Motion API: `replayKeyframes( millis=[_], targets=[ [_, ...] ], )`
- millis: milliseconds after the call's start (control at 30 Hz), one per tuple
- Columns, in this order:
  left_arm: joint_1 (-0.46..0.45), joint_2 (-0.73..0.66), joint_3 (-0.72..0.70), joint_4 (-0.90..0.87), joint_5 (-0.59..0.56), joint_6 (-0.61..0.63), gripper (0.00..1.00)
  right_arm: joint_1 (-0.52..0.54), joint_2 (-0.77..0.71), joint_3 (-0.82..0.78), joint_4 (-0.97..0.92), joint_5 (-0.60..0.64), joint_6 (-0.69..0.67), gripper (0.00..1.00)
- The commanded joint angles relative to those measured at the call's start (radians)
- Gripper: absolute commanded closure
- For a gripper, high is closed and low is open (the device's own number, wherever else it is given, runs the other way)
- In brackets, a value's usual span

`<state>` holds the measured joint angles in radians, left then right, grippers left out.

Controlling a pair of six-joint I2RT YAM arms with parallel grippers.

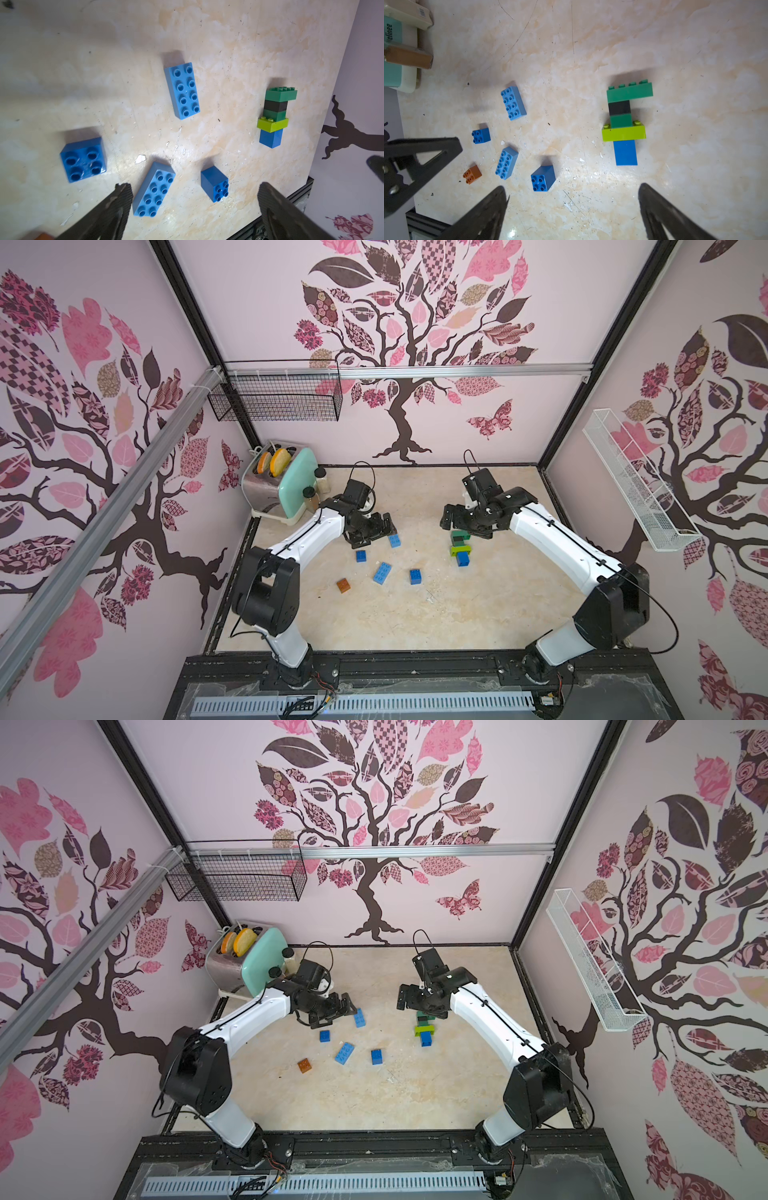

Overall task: Assemble the letter f with lego
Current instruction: Adjust the lego brick at the center of the board.

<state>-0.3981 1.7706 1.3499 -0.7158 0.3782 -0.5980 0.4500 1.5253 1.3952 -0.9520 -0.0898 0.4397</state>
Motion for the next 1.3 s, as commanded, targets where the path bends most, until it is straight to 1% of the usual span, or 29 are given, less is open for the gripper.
replayKeyframes(
  millis=[0, 100, 267, 467, 667, 767, 867, 1033, 1067, 1133, 1167, 1267],
  targets=[
    [-0.037, 0.107, 0.081, 0.025, 0.028, -0.008, 0.02, -0.015, -0.009, 0.029, -0.061, 0.023, -0.041, 0.01],
    [-0.041, 0.169, 0.105, 0.065, 0.032, -0.045, 0.02, -0.019, -0.026, 0.013, -0.089, 0.0, -0.074, 0.01],
    [-0.041, 0.255, 0.162, 0.048, 0.012, -0.048, 0.02, -0.033, -0.085, -0.033, -0.094, -0.016, -0.089, 0.01],
    [-0.049, 0.313, 0.16, 0.079, 0.035, -0.076, 0.02, -0.039, -0.125, -0.07, -0.103, -0.021, -0.117, 0.01],
    [-0.087, 0.357, 0.176, 0.137, 0.041, -0.139, 0.03, -0.054, -0.129, -0.08, -0.105, -0.031, -0.139, 0.01],
    [-0.118, 0.381, 0.191, 0.171, 0.019, -0.17, 0.03, -0.064, -0.129, -0.08, -0.104, -0.03, -0.144, 0.01],
    [-0.144, 0.429, 0.238, 0.198, 0.034, -0.205, 0.03, -0.068, -0.126, -0.079, -0.105, -0.03, -0.142, 0.01],
    [-0.195, 0.499, 0.391, 0.135, 0.027, -0.215, 0.04, -0.072, -0.124, -0.079, -0.108, -0.016, -0.139, 0.01],
    [-0.199, 0.5, 0.408, 0.111, 0.012, -0.22, 0.04, -0.071, -0.119, -0.079, -0.107, -0.015, -0.139, 0.01],
    [-0.194, 0.472, 0.391, 0.088, 0.001, -0.234, 0.05, -0.072, -0.103, -0.07, -0.103, -0.016, -0.141, 0.01],
    [-0.19, 0.443, 0.359, 0.079, -0.005, -0.229, 0.05, -0.071, -0.092, -0.068, -0.099, -0.015, -0.142, 0.01],
    [-0.178, 0.291, 0.228, 0.069, -0.03, -0.195, 0.04, -0.065, -0.059, -0.054, -0.071, -0.021, -0.148, 0.01]
  ],
)
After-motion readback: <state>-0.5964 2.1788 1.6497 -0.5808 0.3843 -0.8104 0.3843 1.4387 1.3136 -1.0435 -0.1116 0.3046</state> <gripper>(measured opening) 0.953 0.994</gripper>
